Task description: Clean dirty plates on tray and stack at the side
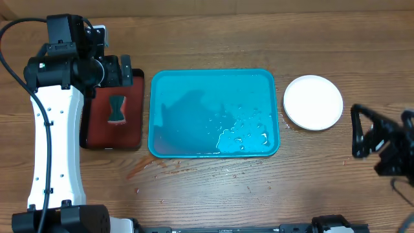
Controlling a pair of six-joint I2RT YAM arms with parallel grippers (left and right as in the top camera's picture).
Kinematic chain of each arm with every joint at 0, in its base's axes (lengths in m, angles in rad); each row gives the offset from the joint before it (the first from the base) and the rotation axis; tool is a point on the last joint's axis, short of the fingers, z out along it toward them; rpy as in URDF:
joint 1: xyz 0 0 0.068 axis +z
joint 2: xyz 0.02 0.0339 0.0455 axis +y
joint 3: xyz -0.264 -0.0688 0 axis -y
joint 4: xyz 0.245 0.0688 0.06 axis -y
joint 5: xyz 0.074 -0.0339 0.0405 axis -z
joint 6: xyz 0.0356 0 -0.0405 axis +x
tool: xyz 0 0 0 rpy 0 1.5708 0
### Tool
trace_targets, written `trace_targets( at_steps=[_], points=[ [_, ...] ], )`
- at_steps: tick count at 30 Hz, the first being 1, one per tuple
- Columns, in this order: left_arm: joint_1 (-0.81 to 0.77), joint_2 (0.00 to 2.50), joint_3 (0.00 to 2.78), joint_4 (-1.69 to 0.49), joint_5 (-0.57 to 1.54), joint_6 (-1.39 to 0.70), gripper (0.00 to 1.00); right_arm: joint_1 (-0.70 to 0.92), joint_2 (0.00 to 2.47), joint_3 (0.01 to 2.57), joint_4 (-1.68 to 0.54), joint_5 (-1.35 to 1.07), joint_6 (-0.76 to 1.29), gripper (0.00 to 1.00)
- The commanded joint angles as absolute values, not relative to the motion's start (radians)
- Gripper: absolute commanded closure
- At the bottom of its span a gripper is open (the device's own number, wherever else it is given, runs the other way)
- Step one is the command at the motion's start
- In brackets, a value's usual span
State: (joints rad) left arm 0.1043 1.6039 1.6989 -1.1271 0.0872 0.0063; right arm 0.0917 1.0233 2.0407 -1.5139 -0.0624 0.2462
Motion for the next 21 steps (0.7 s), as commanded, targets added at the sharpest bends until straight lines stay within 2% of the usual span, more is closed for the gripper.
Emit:
trace_targets(
  at_steps=[1,7,13,21],
  points=[
    [0.102,1.608,1.712,-1.126,0.104,-0.003,0.00,0.057,0.973,1.898,-1.393,-0.047,0.186,0.00],
    [0.102,1.608,1.712,-1.126,0.104,-0.003,0.00,0.022,0.768,1.452,-0.988,-0.118,0.091,0.00],
    [0.102,1.608,1.712,-1.126,0.104,-0.003,0.00,0.001,0.529,0.972,-0.573,-0.172,0.081,0.00],
    [0.102,1.608,1.712,-1.126,0.104,-0.003,0.00,0.001,0.292,0.487,-0.196,-0.182,0.081,0.00]
  ],
)
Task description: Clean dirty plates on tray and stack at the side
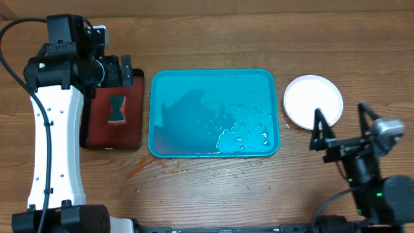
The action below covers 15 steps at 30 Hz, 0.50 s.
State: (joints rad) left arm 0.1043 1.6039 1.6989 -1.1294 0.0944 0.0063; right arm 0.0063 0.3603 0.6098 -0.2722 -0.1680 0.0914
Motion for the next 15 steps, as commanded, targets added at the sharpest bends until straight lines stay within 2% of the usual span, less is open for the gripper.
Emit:
trace_targets(
  at_steps=[1,15],
  points=[
    [0.102,1.608,1.712,-1.126,0.104,-0.003,0.00,0.001,0.275,0.450,-0.167,-0.182,0.081,0.00],
    [0.102,1.608,1.712,-1.126,0.104,-0.003,0.00,0.025,0.062,0.066,0.135,-0.185,0.081,0.00]
  ],
)
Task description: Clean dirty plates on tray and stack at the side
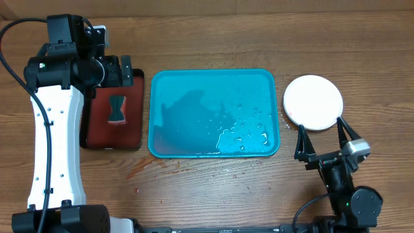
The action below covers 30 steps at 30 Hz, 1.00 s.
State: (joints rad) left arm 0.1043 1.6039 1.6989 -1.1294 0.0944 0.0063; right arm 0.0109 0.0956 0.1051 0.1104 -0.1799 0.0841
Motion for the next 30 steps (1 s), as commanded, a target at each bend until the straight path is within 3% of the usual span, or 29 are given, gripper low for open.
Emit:
trace_targets(
  at_steps=[1,5,19,30],
  points=[
    [0.102,1.608,1.712,-1.126,0.104,-0.003,0.00,0.030,0.050,0.050,0.149,-0.185,0.081,0.00],
    [0.102,1.608,1.712,-1.126,0.104,-0.003,0.00,0.034,0.037,0.007,0.169,-0.180,0.081,0.00],
    [0.102,1.608,1.712,-1.126,0.104,-0.003,0.00,0.059,0.002,0.008,-0.068,-0.187,0.082,0.00],
    [0.102,1.608,1.712,-1.126,0.104,-0.003,0.00,0.068,0.003,0.008,-0.066,-0.187,0.081,0.00]
  ],
)
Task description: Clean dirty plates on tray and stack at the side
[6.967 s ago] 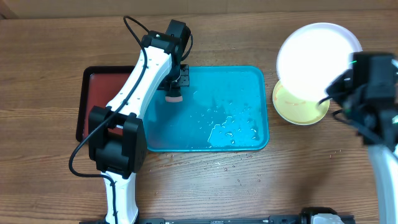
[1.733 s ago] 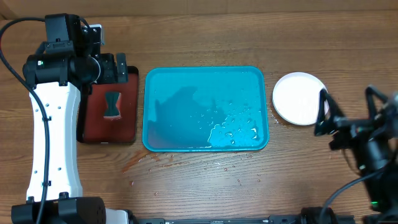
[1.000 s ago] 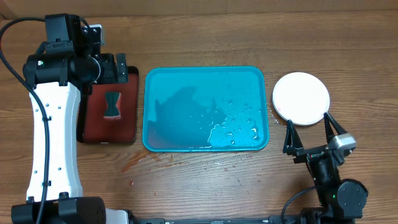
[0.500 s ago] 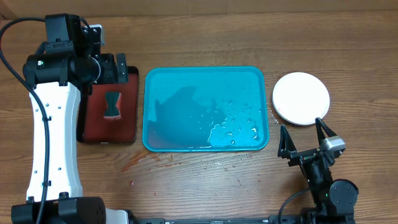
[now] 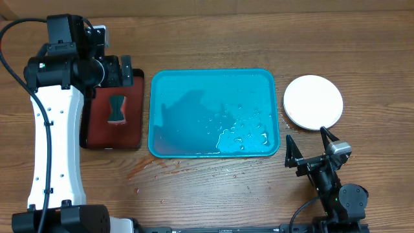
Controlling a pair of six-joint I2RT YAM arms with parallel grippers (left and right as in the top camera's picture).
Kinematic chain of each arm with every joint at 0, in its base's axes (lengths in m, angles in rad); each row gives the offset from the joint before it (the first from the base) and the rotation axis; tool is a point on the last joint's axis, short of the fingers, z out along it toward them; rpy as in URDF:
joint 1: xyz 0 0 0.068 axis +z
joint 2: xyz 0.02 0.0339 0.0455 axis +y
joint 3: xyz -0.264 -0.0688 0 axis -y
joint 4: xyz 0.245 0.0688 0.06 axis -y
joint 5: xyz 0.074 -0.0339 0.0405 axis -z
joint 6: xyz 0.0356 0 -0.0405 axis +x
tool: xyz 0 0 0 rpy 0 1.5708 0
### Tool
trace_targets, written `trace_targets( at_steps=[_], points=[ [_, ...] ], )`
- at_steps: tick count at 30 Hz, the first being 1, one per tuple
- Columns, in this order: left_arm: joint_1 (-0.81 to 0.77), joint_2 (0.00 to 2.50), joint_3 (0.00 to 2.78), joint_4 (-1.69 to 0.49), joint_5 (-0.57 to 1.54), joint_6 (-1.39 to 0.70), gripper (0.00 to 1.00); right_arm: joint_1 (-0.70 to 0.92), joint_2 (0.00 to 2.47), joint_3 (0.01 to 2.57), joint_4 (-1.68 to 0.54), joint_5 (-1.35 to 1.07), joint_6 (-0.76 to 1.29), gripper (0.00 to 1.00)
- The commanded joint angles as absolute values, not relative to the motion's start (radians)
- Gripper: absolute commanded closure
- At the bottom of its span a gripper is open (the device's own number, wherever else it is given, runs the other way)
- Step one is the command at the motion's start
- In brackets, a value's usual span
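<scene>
A blue tray [image 5: 214, 113] lies mid-table, wet with droplets in its near right part, no plate on it. To its right a white plate [image 5: 313, 102] rests on the wood. My right gripper [image 5: 308, 147] hovers just in front of the plate, open and empty, fingers spread. My left gripper [image 5: 121, 70] hangs over the far end of a dark red mat [image 5: 114, 116]; its fingers are too dark to tell their state. A small dark sponge [image 5: 116, 109] sits on that mat.
Water drops and a reddish smear [image 5: 155, 166] mark the wood in front of the tray. The left arm's white link [image 5: 55, 149] runs along the table's left side.
My right gripper has moved left and nearer the front edge, from just below the plate to a spot off its front left. Left arm, sponge, tray and plate are unchanged.
At first my right gripper sat at the far right table edge, away from the plate. Then it stood open by the plate's front right, then in front of it, and now lower and further left. The plate stayed beside the tray throughout.
</scene>
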State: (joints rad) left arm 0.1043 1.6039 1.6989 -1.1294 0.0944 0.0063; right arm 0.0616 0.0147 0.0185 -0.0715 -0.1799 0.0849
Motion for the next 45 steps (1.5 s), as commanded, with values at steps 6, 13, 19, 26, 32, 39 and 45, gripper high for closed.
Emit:
trace_targets(
  at_steps=[6,13,19,26,32,39,45],
  points=[
    [0.102,1.608,1.712,-1.126,0.104,-0.003,0.00,0.068,0.003,0.008,-0.066,-0.187,0.081,0.00],
    [0.102,1.608,1.712,-1.126,0.104,-0.003,0.00,0.068,0.003,0.008,-0.066,-0.187,0.081,0.00],
    [0.102,1.570,1.712,-1.126,0.101,-0.003,0.00,0.068,0.003,0.008,-0.066,-0.187,0.081,0.00],
    [0.102,1.370,1.707,-1.129,0.048,0.017,0.00,0.068,0.003,0.008,-0.066,-0.187,0.081,0.00],
    [0.102,1.064,1.520,-0.954,0.048,0.023,0.00,0.068,0.003,0.008,-0.066,-0.187,0.081,0.00],
    [0.102,0.698,1.083,-0.622,0.094,0.023,0.00,0.068,0.003,0.008,-0.066,-0.187,0.081,0.00],
    [0.102,0.436,0.712,-0.393,0.133,0.022,0.00,0.068,0.003,0.008,-0.066,-0.187,0.081,0.00]
  ],
)
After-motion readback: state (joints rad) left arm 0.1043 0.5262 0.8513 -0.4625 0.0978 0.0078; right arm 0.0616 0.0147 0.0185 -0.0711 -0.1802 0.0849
